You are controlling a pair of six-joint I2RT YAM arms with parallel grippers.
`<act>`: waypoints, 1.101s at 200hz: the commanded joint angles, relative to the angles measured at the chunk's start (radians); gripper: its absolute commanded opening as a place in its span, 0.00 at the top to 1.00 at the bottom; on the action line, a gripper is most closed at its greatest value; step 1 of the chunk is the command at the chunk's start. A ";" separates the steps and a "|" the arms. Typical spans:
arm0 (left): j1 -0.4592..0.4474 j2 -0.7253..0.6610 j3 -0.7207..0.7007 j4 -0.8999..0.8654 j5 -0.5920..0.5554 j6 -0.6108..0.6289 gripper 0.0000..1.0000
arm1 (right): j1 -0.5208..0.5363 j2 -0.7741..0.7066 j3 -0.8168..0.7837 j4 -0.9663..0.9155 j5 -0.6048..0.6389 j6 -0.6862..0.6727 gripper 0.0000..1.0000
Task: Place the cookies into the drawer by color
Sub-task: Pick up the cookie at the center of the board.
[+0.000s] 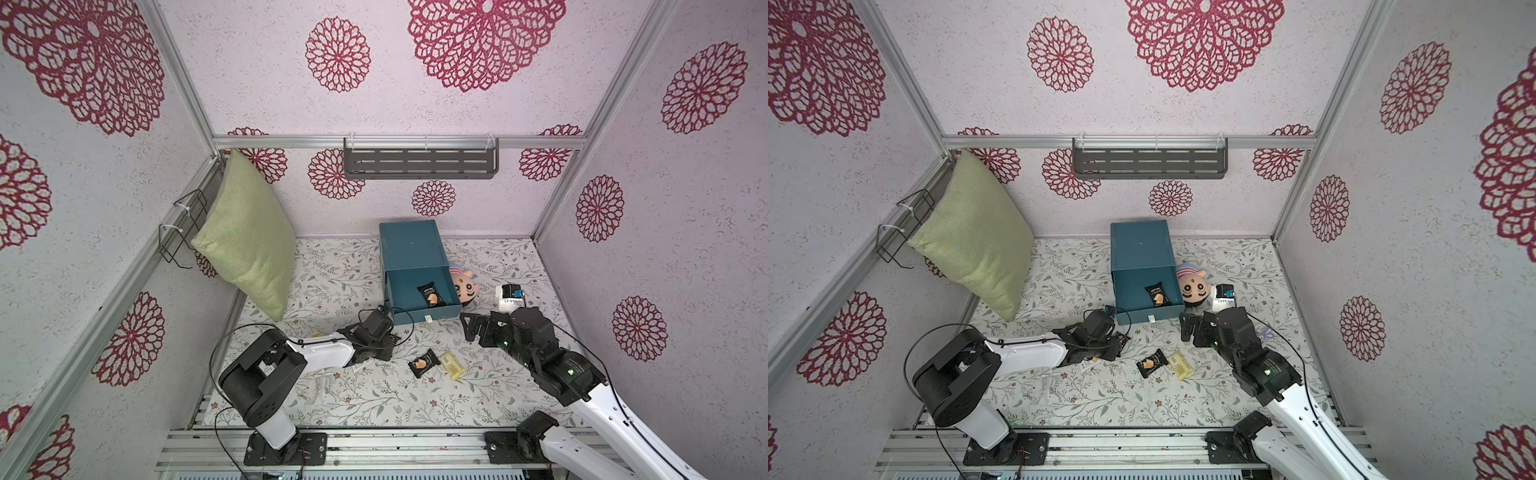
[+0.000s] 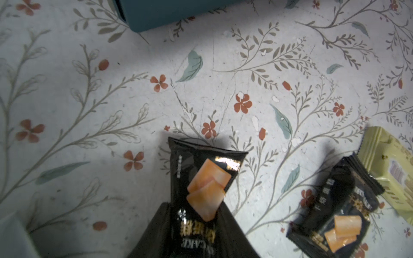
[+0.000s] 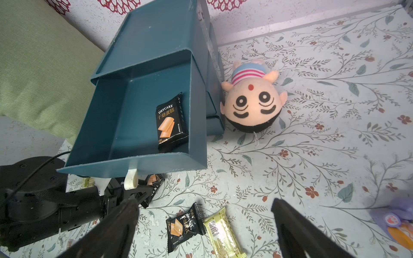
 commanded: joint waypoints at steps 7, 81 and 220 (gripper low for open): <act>-0.020 -0.035 -0.025 -0.019 -0.033 -0.032 0.71 | -0.007 -0.003 0.000 0.024 -0.008 0.009 0.01; -0.021 -0.198 -0.062 -0.081 -0.072 -0.070 0.74 | -0.007 -0.025 -0.071 0.048 -0.053 0.040 0.01; -0.020 -0.581 0.131 -0.400 -0.128 -0.070 0.68 | -0.007 -0.166 -0.379 0.255 -0.357 0.099 0.01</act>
